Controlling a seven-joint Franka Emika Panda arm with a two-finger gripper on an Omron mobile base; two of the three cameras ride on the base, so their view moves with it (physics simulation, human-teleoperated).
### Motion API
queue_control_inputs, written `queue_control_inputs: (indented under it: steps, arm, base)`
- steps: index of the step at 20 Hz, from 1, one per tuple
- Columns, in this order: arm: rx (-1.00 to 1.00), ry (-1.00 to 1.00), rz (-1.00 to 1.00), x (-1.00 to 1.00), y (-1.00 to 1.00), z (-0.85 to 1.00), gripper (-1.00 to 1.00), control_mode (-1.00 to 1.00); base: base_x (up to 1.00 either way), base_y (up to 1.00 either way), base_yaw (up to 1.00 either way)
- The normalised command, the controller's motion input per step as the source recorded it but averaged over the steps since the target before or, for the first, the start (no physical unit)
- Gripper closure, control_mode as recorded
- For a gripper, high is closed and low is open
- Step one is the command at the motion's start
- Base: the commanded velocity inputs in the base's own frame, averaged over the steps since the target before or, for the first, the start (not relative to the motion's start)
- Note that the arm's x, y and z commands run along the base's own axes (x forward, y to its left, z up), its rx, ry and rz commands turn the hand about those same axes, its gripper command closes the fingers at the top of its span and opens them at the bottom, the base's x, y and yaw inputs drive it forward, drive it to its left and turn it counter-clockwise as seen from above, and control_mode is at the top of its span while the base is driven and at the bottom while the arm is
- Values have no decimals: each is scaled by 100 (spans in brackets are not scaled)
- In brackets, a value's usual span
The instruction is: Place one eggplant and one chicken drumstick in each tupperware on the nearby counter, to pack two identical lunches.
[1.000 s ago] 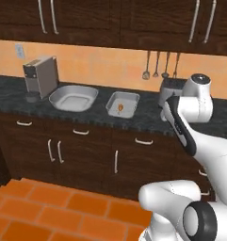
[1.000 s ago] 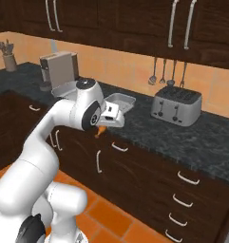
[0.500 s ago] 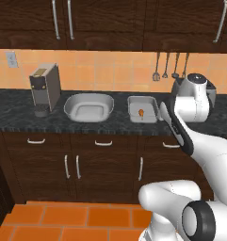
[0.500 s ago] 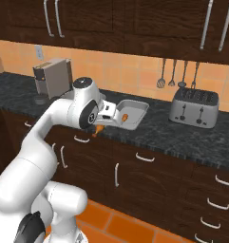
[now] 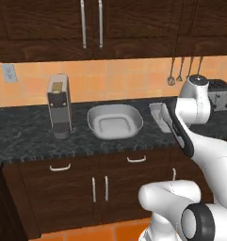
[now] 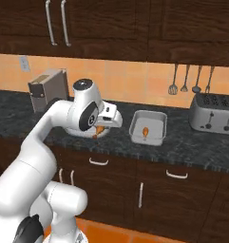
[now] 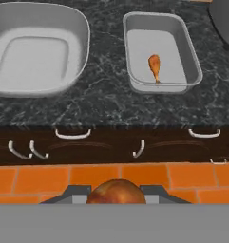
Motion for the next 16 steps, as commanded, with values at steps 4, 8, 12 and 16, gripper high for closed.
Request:
queue_control_inputs:
  steps: [4, 8, 12, 16]
  arm:
    - [0, 0, 0, 0, 0, 0, 100, 100]
    - [0, 0, 0, 0, 0, 0, 100, 100]
    - [-1, -1, 0, 44, 30, -21, 100, -100]
    - [0, 3, -1, 33, 83, -85, 100, -100]
  base:
    - [100, 55, -19]
    - [92, 16, -6]
    - [18, 4, 0]
    - [0, 0, 0]
